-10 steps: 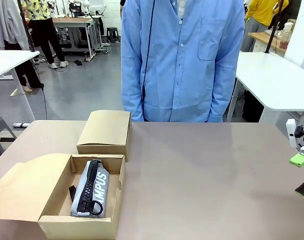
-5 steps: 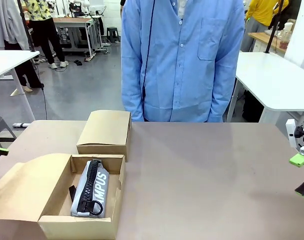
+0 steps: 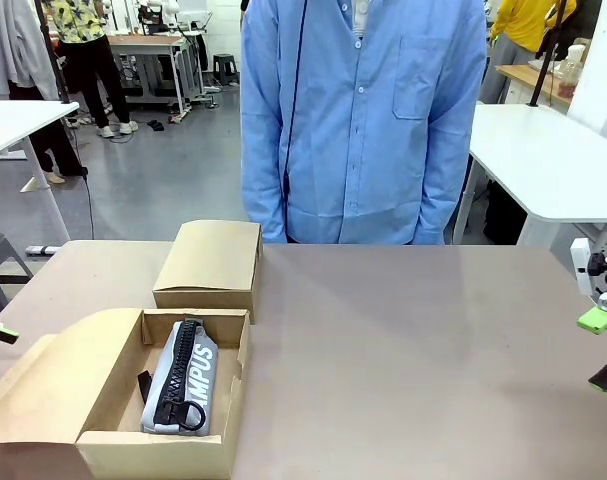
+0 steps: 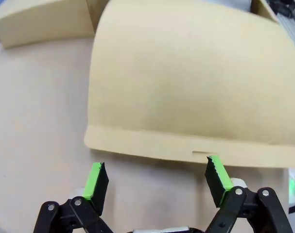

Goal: Place items inside the box.
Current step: Close the lid of the Mailer Box closest to the robot.

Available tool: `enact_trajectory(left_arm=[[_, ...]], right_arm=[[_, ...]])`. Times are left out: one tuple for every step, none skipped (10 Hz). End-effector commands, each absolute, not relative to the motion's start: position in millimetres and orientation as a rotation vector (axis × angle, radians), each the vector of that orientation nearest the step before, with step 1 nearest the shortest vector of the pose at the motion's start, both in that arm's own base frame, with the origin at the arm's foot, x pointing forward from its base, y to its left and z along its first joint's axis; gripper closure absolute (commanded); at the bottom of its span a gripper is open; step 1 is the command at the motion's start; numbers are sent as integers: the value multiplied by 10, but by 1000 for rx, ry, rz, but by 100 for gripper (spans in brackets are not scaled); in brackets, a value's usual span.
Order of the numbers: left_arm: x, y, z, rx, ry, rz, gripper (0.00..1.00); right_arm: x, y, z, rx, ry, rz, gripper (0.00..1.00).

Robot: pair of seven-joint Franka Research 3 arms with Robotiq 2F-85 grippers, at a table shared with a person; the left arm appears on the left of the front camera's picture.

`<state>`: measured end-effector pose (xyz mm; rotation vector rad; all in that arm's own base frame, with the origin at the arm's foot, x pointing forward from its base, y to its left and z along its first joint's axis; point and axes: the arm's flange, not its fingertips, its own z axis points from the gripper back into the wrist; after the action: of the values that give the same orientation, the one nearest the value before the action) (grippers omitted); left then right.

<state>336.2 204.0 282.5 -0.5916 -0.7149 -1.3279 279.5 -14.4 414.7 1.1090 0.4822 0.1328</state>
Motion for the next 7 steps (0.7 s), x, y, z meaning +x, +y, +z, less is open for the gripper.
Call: enact_trajectory(left_arm=[[3411, 1966, 2700, -570, -657, -1322, 0], [3416, 1932, 2612, -579, -649, -1317, 0], [3437, 1957, 2567, -550, -633, -1302, 0], [3443, 2009, 2557, -537, -627, -1287, 0], [3444, 2082, 2555, -518, -624, -1270, 0], [3444, 2161, 2556, -501, -623, -1254, 0], [3442, 2219, 2538, -486, -617, -1245, 0]], right_arm=[[2781, -181, 4138, 1116, 471, 156, 0], [2781, -181, 4138, 1116, 471, 156, 0], [2781, -181, 4138, 1116, 471, 156, 0], [2781, -181, 4138, 1116, 471, 156, 0], [2781, -181, 4138, 1116, 471, 156, 0], [2781, -181, 4138, 1116, 471, 156, 0], [2781, -181, 4138, 1116, 471, 156, 0]])
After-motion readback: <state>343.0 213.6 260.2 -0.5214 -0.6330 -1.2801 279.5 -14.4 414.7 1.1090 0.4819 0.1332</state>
